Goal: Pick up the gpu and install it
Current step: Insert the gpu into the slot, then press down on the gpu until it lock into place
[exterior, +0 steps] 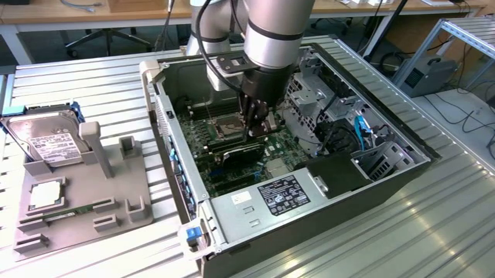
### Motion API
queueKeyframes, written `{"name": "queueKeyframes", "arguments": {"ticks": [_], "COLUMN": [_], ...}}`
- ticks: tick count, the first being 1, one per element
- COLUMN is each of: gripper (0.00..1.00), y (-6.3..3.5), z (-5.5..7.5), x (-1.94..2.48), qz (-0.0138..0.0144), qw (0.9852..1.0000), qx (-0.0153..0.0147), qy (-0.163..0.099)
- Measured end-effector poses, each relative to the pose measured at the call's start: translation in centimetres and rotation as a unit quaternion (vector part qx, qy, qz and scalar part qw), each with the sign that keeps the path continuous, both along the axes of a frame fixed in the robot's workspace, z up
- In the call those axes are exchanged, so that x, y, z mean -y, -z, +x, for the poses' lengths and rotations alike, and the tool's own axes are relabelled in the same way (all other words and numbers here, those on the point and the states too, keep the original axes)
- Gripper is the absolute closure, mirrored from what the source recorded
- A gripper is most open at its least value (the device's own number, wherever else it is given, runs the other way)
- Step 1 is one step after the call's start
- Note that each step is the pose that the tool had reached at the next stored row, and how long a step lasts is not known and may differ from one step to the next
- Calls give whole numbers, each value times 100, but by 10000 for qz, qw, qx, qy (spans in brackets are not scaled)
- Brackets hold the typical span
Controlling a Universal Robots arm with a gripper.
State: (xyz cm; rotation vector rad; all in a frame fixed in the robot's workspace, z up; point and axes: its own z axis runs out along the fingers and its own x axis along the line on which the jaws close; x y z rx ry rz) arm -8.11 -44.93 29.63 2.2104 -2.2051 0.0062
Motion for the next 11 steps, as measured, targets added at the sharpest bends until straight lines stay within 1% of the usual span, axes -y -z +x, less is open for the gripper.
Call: {"name": "queueKeyframes", "arguments": {"ticks": [5, 8, 11], "gripper": [89, 89, 89], "y": [0, 1, 4], "z": [0, -21, -112], "x": [0, 2, 28], "qz": [0, 0, -1], "qw": [10000, 10000, 10000], "qx": [0, 0, 0], "qy": [0, 0, 0]}}
